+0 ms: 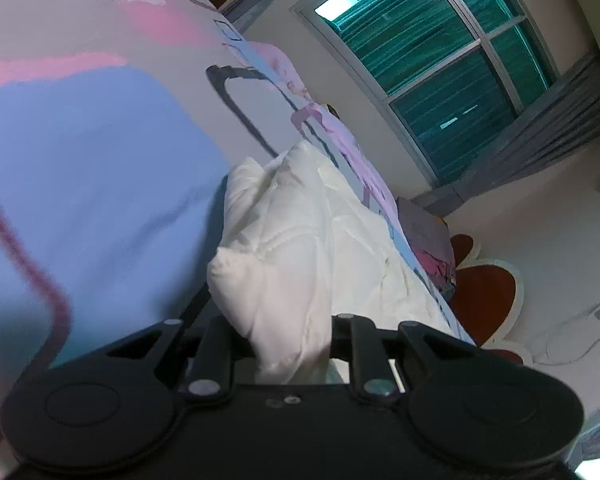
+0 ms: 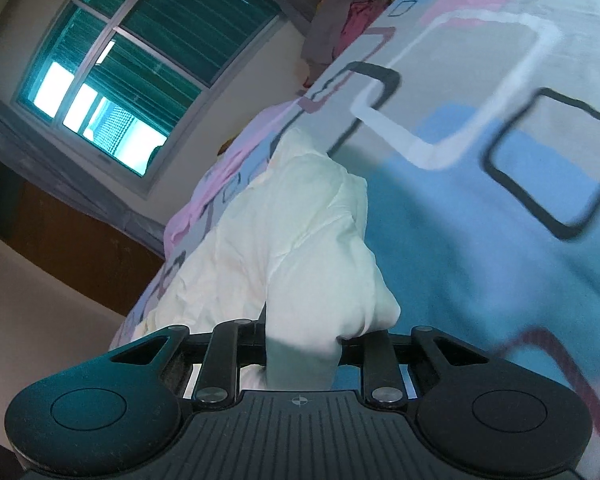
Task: Fold large clothes
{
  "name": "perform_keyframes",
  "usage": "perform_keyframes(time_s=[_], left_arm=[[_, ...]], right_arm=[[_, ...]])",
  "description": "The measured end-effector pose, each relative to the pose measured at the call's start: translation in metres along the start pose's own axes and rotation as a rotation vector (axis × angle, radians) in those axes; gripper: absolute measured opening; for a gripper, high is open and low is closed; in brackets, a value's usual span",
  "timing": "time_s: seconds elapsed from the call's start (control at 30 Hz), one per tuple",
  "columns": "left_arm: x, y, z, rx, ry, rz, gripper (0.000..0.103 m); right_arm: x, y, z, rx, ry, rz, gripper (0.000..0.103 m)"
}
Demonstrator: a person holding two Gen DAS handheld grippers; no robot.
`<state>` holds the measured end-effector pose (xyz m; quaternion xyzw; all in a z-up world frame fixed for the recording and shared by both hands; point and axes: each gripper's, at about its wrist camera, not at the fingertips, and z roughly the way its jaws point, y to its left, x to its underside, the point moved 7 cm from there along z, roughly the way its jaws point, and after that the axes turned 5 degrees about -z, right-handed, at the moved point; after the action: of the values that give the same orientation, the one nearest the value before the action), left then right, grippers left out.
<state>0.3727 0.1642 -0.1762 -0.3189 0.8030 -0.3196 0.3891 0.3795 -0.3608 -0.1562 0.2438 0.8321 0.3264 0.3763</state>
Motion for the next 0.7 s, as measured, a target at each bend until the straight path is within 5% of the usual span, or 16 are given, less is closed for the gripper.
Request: perform_keyframes(time_s=[0.43, 0.5, 0.57, 0.63, 0.7], left_arm=[[0.038, 0.024, -0.038, -0.018, 0.017, 0.018, 0.022], [0.039, 0.030, -0.031, -0.051, 0.021, 0.019, 0.045], [0.040, 0.034, -0.030, -0.054, 0.009, -0.002, 0.051], [0.038, 0.034, -0.038, -0.067, -0.010, -0.010, 0.059], [0.037, 0.033, -0.051, -0.074, -0.044, 0.002, 0.082]], right_arm=[[0.037, -0.035, -0.040, 0.016, 0.035, 0.049, 0.024], [0.039, -0.045, -0.033, 0.038, 0.048, 0.072, 0.035], [0.039, -0.053, -0.031, 0.062, 0.046, 0.079, 0.057], [0.032, -0.057, -0.041, 0.083, 0.011, 0.073, 0.059], [0.025, -0.059, -0.059, 0.148, -0.044, 0.026, 0.066]])
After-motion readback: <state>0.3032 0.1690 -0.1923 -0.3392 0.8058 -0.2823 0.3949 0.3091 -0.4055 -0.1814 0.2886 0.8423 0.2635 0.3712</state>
